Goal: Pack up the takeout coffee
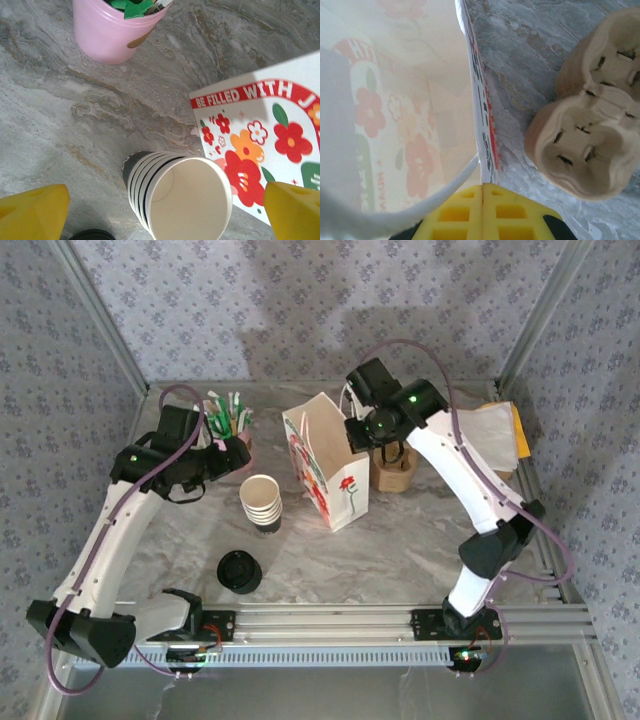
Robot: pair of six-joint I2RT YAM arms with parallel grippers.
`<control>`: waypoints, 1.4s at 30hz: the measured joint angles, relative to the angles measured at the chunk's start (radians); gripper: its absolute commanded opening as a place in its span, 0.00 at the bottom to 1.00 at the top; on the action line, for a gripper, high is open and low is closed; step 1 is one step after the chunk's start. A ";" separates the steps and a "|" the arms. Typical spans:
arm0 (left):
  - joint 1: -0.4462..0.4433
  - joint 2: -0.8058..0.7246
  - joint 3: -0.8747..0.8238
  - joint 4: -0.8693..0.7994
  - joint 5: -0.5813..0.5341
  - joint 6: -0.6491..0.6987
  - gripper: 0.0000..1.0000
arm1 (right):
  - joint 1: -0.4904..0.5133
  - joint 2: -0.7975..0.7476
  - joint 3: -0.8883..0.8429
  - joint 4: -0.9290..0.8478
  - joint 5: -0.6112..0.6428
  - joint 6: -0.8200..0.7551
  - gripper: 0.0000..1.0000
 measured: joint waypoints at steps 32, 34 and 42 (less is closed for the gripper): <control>0.000 0.032 0.076 -0.137 -0.035 0.001 0.93 | 0.002 -0.310 -0.138 -0.118 0.033 0.027 0.39; 0.000 0.032 0.076 -0.172 -0.043 0.001 0.93 | 0.024 -0.319 -0.066 -0.119 0.056 0.030 0.40; 0.000 -0.016 0.076 -0.254 -0.045 -0.006 0.92 | 0.260 -0.286 0.140 -0.059 0.024 0.031 0.45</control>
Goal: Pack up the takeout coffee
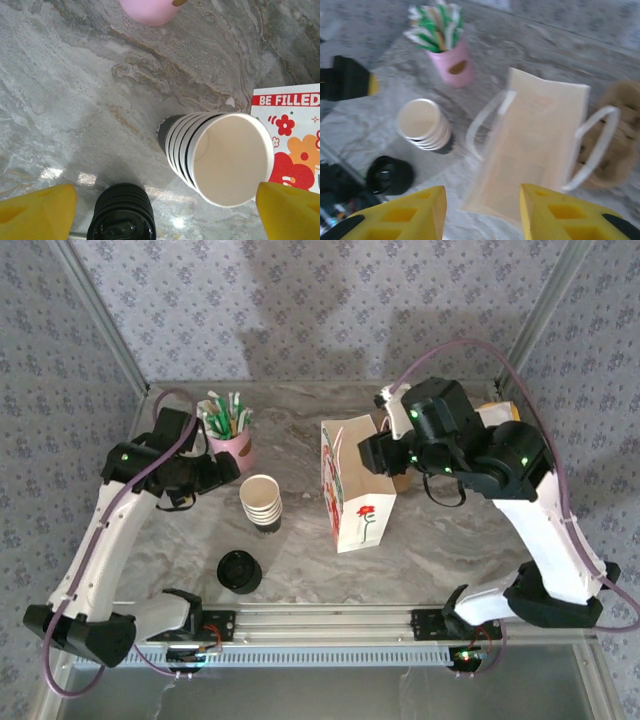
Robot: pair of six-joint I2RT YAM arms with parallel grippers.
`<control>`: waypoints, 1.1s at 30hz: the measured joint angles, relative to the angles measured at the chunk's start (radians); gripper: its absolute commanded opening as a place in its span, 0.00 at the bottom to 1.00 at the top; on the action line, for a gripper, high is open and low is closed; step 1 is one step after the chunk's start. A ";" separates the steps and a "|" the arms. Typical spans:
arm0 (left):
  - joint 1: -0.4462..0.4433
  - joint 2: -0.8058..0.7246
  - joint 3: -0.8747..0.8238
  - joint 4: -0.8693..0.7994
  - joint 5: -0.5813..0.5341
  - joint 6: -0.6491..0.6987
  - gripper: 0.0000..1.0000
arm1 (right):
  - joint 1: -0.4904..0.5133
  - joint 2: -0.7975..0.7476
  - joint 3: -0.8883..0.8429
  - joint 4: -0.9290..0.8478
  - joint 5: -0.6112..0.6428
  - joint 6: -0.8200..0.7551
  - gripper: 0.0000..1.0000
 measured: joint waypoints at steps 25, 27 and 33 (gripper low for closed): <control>0.000 -0.275 -0.105 -0.031 -0.225 -0.143 0.94 | 0.190 0.824 0.434 -0.090 0.034 0.278 0.55; 0.000 -0.274 -0.115 -0.020 -0.216 -0.135 0.94 | 0.184 0.832 0.420 -0.093 0.049 0.290 0.55; 0.000 -0.278 -0.126 0.003 -0.196 -0.114 0.97 | 0.153 0.840 0.385 -0.088 0.057 0.303 0.51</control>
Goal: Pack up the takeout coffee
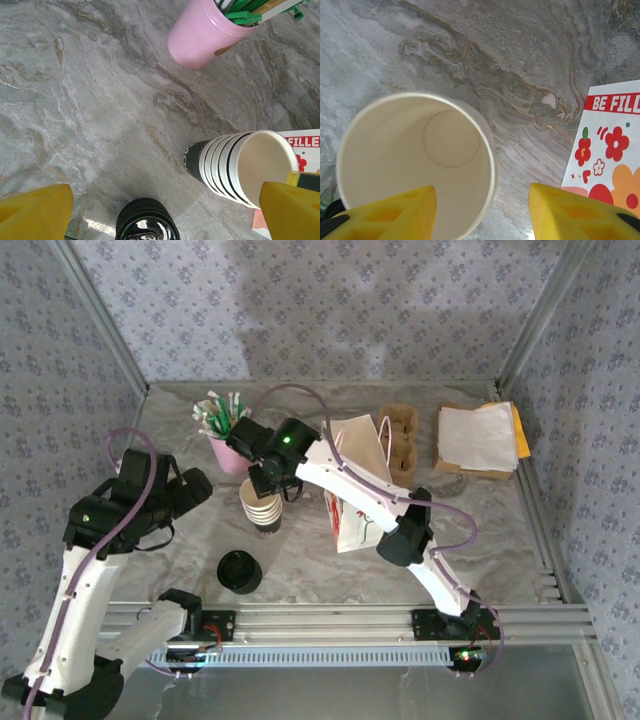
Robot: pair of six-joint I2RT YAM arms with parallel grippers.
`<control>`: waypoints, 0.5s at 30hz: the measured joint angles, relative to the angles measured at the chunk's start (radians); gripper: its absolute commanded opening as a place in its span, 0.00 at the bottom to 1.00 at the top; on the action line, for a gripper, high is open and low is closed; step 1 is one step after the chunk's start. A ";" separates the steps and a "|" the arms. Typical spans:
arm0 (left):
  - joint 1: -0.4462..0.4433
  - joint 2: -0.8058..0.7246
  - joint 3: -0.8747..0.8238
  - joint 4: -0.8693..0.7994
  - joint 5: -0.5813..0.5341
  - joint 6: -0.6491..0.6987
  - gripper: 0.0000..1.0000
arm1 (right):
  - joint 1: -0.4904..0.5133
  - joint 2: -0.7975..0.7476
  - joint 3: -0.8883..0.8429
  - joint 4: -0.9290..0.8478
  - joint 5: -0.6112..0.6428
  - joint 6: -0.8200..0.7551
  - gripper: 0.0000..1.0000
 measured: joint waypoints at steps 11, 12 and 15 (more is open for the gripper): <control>0.000 -0.017 -0.055 0.048 0.051 0.007 0.98 | -0.032 0.045 0.000 0.045 -0.008 0.018 0.30; 0.000 -0.017 -0.059 0.054 0.054 0.008 0.98 | -0.032 0.050 0.000 0.048 -0.008 0.018 0.28; 0.000 -0.016 -0.069 0.066 0.066 0.007 0.98 | -0.032 0.062 0.000 0.056 -0.008 0.017 0.22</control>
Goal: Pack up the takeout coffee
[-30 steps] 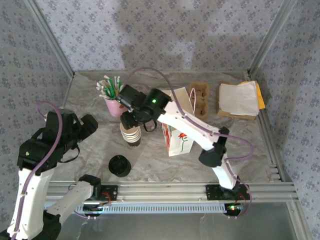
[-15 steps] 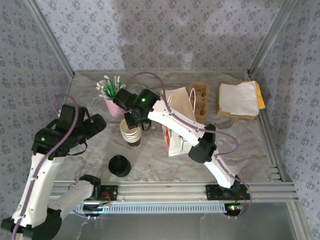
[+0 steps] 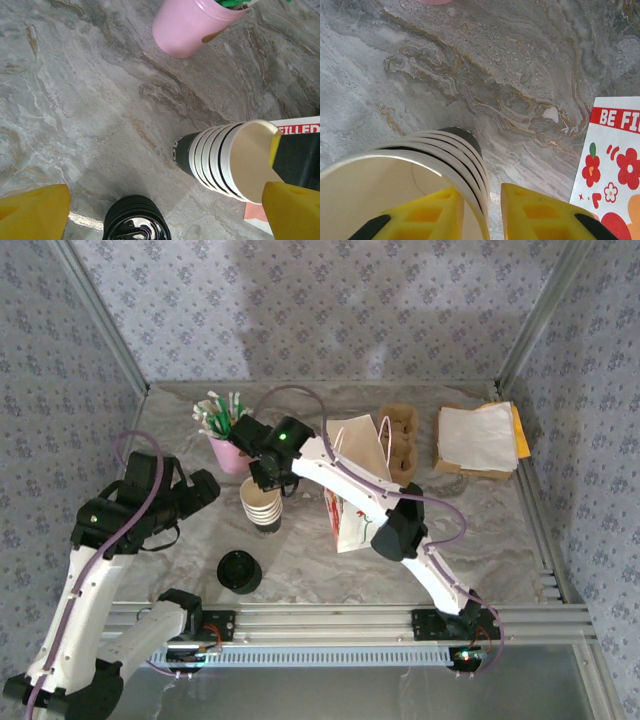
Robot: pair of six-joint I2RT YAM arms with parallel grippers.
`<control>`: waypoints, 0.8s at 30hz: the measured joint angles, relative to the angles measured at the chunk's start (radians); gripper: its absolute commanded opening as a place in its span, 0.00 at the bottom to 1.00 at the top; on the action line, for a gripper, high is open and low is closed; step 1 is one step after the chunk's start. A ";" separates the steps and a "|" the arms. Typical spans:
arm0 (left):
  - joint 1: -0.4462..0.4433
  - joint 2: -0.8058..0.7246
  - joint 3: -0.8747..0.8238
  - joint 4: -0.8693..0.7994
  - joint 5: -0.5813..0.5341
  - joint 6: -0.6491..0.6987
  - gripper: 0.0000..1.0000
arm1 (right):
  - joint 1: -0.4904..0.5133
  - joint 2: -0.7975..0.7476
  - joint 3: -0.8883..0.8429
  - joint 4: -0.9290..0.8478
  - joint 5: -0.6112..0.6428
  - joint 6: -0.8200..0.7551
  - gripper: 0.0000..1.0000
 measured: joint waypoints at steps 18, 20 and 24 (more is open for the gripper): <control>0.000 0.008 -0.008 0.032 0.011 0.000 1.00 | -0.058 0.003 0.000 0.014 0.056 -0.045 0.12; 0.000 0.008 -0.014 0.032 0.011 0.000 1.00 | -0.065 0.003 0.000 0.018 0.058 -0.054 0.12; 0.000 0.008 -0.017 0.035 0.011 0.000 1.00 | -0.069 0.003 0.000 0.024 0.072 -0.069 0.11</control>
